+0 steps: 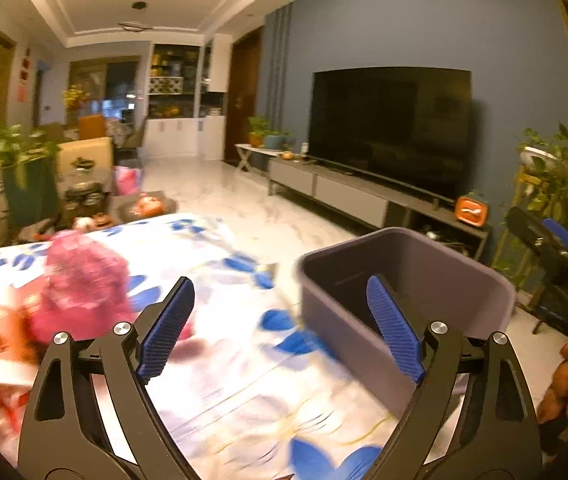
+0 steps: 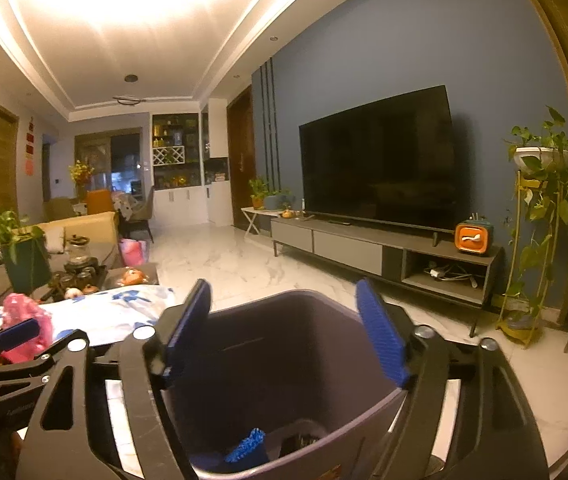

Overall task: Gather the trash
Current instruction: 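Return both tools to the table and grasp the red-white wrapper with the right tool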

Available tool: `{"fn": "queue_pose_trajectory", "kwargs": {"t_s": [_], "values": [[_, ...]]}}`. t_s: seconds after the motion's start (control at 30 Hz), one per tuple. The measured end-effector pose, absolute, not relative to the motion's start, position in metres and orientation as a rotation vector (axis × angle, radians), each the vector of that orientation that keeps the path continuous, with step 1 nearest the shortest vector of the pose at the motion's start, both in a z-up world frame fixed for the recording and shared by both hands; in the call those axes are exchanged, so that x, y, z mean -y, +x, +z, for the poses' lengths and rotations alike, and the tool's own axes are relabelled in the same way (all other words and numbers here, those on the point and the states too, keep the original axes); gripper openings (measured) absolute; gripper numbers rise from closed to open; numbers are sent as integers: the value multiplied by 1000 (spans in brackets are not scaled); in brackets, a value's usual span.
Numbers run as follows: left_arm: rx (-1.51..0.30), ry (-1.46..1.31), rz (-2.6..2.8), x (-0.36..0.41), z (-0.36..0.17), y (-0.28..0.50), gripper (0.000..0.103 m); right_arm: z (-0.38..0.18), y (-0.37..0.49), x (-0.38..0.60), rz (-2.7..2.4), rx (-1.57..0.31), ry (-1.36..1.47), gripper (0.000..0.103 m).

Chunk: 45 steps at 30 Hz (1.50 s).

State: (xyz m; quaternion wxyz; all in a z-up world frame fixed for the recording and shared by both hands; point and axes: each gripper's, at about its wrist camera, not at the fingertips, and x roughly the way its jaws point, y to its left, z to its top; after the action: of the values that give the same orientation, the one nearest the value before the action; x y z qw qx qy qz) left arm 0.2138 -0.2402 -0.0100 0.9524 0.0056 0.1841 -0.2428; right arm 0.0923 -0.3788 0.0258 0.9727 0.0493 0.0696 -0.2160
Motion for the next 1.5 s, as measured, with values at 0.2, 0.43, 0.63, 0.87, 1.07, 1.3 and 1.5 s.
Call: {"fn": "queue_pose_trajectory", "kwargs": {"t_s": [0.2,0.43,0.63,0.87,1.07,1.3,1.5], "values": [[-374,-20,-375,192,-11,191,88,28,79,359,-387,-132,108,87],[-363,-32,-224,131,-15,159,88,26,71,323,-266,-162,87,88],[-360,-58,-73,70,-18,134,88,23,74,282,-138,-166,81,89],[-358,-97,61,10,-21,115,88,13,84,227,-23,-184,62,89],[-373,-135,136,-32,-29,103,88,-5,105,195,74,-275,82,89],[-373,-172,177,-62,-34,100,88,-26,123,154,168,-356,63,89],[-376,-176,185,-73,-39,103,88,-36,141,126,201,-396,14,77]]}}
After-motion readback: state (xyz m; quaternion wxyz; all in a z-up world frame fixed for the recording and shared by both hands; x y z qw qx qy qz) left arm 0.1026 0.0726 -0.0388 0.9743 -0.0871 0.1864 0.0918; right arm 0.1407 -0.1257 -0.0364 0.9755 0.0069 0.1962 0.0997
